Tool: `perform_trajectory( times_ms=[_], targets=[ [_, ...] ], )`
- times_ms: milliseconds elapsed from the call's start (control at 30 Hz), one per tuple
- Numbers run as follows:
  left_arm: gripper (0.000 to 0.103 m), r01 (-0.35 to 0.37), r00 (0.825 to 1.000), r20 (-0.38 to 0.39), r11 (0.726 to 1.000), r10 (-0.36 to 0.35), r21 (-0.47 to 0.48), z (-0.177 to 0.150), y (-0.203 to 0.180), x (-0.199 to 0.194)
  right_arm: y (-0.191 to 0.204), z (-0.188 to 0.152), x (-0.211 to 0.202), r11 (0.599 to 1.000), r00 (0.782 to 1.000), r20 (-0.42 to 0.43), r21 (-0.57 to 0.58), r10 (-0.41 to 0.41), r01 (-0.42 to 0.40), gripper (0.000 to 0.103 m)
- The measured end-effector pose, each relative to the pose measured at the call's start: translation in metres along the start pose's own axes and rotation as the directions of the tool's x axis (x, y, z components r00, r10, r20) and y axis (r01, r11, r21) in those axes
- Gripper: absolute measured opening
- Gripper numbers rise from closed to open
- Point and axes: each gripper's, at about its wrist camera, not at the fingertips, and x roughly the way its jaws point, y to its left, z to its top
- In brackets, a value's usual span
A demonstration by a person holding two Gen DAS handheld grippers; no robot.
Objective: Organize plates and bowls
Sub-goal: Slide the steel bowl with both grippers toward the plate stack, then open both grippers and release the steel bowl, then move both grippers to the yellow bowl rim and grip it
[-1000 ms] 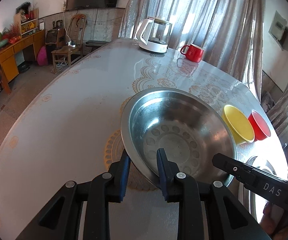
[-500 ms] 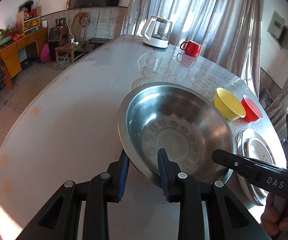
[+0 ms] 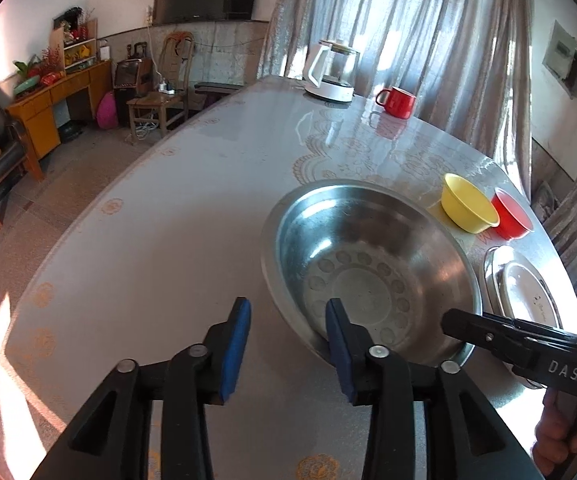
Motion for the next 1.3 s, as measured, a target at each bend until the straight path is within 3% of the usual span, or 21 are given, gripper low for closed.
perform_trajectory(
  times_ms=[233,400,600,767,1000,1167,1300],
  targets=[
    [0.051,-0.058,0.998,0.034,0.998,0.059,-0.028,0.002,0.011,-0.011,-0.002,-0.005,-0.011,1.000,0.999,0.044,0.001,0.016,-0.016,0.037],
    [0.067,-0.074,0.995,0.065,0.997,0.075,-0.012,0.005,0.009,-0.020,-0.016,-0.006,-0.024,0.999,0.997,0.078,0.044,0.010,-0.014,0.038],
    [0.075,-0.072,0.993,0.098,0.997,0.069,0.031,0.011,-0.006,-0.028,-0.039,-0.003,-0.045,0.994,0.992,0.128,0.112,-0.011,-0.004,0.039],
    [0.082,-0.053,0.994,0.104,0.995,0.044,0.085,0.018,-0.022,-0.026,-0.063,0.002,-0.060,0.983,0.986,0.163,0.183,-0.036,0.006,0.044],
    [0.082,0.019,0.997,0.075,0.989,-0.030,0.148,0.038,-0.057,-0.013,-0.106,0.006,-0.079,0.951,0.972,0.218,0.310,-0.086,0.015,0.046],
    [0.082,0.080,0.995,0.041,0.981,-0.089,0.178,0.058,-0.089,0.003,-0.125,0.016,-0.091,0.936,0.953,0.264,0.348,-0.150,0.050,0.046],
    [0.082,0.119,0.993,0.001,0.974,-0.122,0.190,0.071,-0.113,0.020,-0.139,0.027,-0.089,0.928,0.949,0.269,0.369,-0.163,0.055,0.045]
  ],
)
